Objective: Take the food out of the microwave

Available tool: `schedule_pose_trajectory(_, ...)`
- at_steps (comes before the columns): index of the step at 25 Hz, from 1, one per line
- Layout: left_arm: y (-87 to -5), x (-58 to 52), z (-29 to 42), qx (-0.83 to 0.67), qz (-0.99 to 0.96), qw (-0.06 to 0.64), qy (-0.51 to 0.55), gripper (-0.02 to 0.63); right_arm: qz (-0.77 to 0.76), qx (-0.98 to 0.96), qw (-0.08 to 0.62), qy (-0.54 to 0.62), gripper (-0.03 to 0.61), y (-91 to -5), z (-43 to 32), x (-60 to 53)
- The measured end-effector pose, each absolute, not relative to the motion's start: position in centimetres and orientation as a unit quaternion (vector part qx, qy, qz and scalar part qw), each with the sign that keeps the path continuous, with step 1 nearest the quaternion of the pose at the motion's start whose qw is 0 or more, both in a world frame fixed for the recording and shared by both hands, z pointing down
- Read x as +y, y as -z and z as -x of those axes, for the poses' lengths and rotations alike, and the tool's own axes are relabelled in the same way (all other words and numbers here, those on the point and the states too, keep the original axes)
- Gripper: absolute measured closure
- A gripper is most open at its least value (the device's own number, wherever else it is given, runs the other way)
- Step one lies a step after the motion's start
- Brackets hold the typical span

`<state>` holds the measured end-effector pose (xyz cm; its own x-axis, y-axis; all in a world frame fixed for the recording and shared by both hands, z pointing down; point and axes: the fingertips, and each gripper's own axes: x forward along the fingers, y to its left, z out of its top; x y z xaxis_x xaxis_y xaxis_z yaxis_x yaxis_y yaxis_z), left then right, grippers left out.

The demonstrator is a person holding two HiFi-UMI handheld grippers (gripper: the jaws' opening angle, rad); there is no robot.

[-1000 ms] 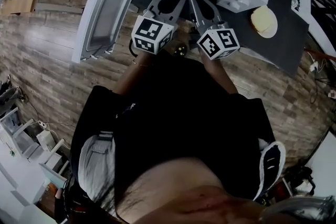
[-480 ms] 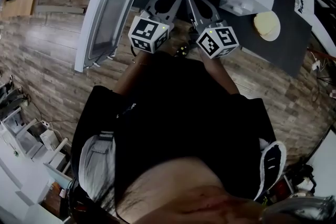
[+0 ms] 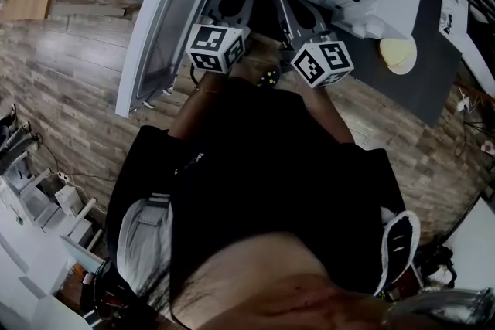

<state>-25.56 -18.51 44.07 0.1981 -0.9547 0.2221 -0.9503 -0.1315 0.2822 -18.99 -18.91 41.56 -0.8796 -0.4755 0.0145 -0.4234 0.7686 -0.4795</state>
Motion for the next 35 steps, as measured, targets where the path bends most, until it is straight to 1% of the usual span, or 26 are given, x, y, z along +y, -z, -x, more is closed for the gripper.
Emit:
schedule_pose_trajectory(3, -45.0, -19.0, 26.7, -0.643, -0.735, 0.213, 0.028, 0.606, 0.236, 0.939, 0.049, 0.245, 0.577, -42.0, 19.8, -19.3)
schedule_pose_trajectory(11, -47.4, -19.9, 28.4, -0.652, -0.712, 0.257, 0.037, 0.606, 0.240, 0.937, 0.036, 0.253, 0.577, -43.0, 20.4, -20.1)
schedule_pose_trajectory(16, -48.5, -20.5, 29.6, -0.660, -0.675, 0.315, 0.097, 0.606, 0.241, 0.938, 0.028, 0.248, 0.577, -43.3, 20.5, -20.5)
schedule_pose_trajectory(19, -48.9, -20.7, 30.3, -0.661, -0.658, 0.338, 0.125, 0.604, 0.241, 0.937, 0.027, 0.251, 0.578, -43.4, 20.7, -20.7)
schedule_pose_trajectory(31, -49.8, -21.1, 31.9, -0.663, -0.631, 0.367, 0.165, 0.603, 0.234, 0.940, 0.017, 0.247, 0.577, -43.9, 21.1, -20.5)
schedule_pose_trajectory(32, -49.9, -21.1, 32.0, -0.662, -0.630, 0.371, 0.168, 0.593, 0.234, 0.941, 0.018, 0.245, 0.578, -43.8, 21.1, -20.5)
schedule_pose_trajectory(33, -49.9, -21.1, 32.0, -0.661, -0.628, 0.374, 0.170, 0.556, 0.233, 0.941, 0.018, 0.245, 0.577, -43.7, 21.1, -20.5)
schedule_pose_trajectory(34, -49.9, -21.2, 32.0, -0.659, -0.628, 0.377, 0.173, 0.531, 0.233, 0.941, 0.019, 0.244, 0.577, -43.7, 21.1, -20.5)
schedule_pose_trajectory(35, -49.9, -21.3, 31.9, -0.657, -0.627, 0.380, 0.177, 0.529, 0.234, 0.941, 0.019, 0.244, 0.578, -43.7, 21.0, -20.6)
